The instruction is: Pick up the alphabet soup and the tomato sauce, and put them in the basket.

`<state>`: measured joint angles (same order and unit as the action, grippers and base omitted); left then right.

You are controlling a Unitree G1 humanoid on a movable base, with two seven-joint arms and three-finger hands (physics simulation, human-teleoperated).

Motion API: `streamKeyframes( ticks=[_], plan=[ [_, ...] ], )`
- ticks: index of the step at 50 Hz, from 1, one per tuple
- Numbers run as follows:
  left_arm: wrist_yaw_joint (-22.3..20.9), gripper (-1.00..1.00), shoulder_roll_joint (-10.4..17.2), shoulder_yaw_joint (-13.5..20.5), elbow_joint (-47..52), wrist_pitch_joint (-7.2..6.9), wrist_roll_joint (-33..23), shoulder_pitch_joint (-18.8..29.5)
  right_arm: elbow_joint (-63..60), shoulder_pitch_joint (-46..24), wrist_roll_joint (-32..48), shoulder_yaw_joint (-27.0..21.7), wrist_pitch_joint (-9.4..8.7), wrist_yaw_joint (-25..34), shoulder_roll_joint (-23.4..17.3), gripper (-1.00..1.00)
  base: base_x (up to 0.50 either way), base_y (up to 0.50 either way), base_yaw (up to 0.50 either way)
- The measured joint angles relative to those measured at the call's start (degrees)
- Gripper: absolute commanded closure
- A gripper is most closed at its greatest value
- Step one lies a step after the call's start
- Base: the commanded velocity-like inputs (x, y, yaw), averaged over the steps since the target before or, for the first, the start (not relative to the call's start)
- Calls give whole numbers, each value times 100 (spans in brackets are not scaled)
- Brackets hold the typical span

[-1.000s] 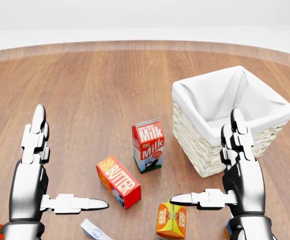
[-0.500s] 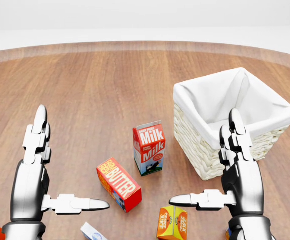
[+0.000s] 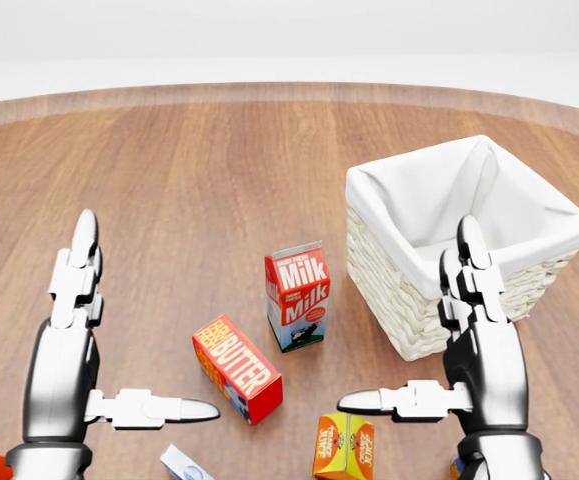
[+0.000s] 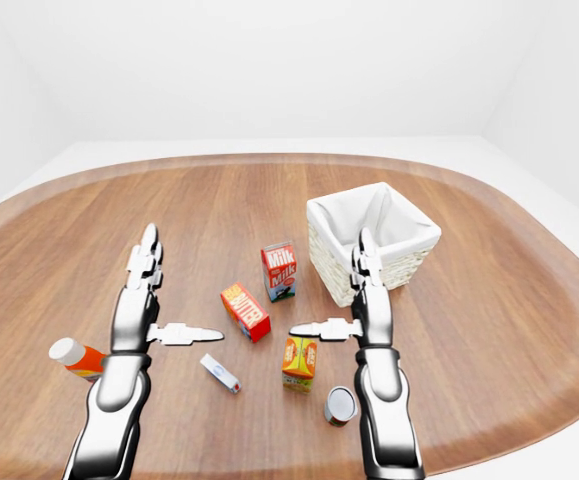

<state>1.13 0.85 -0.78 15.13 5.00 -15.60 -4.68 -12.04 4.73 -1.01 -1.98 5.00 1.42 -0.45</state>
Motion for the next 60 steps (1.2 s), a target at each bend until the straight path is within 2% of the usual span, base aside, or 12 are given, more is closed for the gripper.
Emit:
streamKeyframes(
  ticks=[14,39,60],
  plan=[
    [-8,-100,5,7,-32,0,-33,19,-318,90,377,-125,0,34,-59,-100,0,0,0],
    [0,-100,7,20,-57,0,-43,33,-623,298,2637,-731,0,-333,-302,-100,0,0,0],
    [14,-100,7,23,-55,0,-51,32,-725,567,4005,-1233,0,-315,-419,-100,0,0,0]
  ],
)
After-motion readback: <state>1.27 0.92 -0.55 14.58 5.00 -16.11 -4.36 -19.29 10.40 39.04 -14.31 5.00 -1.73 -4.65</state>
